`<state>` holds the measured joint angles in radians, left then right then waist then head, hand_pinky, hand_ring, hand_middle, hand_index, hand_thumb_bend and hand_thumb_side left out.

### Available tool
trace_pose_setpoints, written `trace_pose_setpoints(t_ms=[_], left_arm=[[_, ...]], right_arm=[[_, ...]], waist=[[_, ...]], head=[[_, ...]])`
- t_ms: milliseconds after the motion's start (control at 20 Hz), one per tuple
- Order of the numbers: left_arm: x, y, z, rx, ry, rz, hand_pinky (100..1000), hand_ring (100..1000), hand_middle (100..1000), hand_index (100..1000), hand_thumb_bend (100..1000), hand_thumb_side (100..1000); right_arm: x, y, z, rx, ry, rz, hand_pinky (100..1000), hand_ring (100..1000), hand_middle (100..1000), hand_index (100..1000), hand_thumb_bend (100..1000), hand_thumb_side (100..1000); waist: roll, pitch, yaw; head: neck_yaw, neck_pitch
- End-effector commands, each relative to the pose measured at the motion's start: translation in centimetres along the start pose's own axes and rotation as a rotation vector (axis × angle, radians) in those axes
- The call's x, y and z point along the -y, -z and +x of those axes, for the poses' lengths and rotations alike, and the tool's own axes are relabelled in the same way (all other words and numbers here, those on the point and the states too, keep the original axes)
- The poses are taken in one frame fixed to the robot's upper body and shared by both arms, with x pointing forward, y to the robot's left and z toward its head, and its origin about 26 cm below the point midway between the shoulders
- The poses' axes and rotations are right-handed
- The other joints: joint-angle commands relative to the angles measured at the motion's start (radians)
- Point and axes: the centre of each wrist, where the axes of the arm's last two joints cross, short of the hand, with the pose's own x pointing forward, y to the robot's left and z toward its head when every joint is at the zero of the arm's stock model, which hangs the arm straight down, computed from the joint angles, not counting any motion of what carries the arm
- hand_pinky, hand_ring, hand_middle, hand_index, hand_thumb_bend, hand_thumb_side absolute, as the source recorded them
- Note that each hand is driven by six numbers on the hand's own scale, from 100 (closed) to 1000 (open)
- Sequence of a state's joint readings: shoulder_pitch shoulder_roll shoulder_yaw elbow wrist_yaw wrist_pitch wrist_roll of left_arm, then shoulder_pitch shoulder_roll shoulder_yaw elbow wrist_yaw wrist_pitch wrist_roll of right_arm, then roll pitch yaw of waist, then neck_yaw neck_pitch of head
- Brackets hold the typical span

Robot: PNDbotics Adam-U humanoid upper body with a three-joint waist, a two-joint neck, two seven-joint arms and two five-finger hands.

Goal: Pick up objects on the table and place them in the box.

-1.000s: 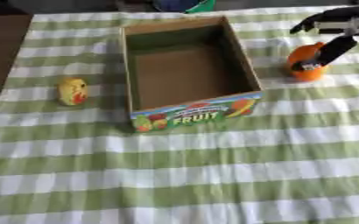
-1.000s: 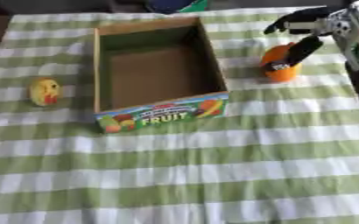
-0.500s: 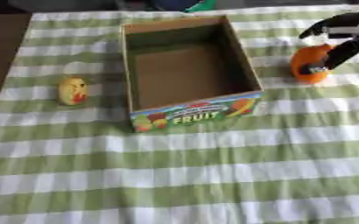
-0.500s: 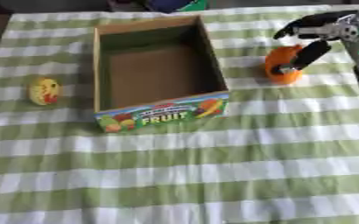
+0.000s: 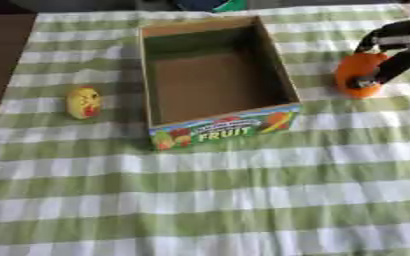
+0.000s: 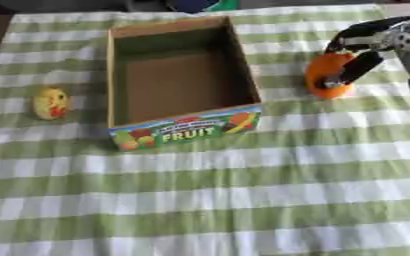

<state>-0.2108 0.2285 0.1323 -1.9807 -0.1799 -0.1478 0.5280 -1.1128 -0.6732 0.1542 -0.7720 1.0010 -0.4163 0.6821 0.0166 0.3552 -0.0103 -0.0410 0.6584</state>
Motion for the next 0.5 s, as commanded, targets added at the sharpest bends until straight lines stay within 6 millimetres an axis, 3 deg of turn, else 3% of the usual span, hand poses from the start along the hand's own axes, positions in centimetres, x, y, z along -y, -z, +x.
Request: trace_pose_setpoints(t_ms=[50,300,500], left_arm=[[-0.14,0.4,0.57,0.025,0.001,-0.003,616,628,691,807,100,939],[-0.12,0.39,0.57,0.023,-0.001,-0.002,616,627,688,805,100,939],[-0.1,0.38,0.57,0.022,-0.001,-0.002,616,625,687,804,100,938]], right_arm=[[1.48,-2.04,-1.21,-0.024,-0.022,-0.059,797,885,735,750,384,651],[1.54,-2.47,-1.05,-0.024,-0.031,-0.09,779,854,670,702,369,652],[1.4,-2.7,-1.05,-0.016,-0.027,-0.098,751,816,616,673,301,618]], waist=[[0.0,-0.017,-0.003],[0.0,-0.015,-0.005],[0.001,-0.013,-0.005]], head=[[0.003,-0.006],[0.002,-0.007],[0.002,-0.007]])
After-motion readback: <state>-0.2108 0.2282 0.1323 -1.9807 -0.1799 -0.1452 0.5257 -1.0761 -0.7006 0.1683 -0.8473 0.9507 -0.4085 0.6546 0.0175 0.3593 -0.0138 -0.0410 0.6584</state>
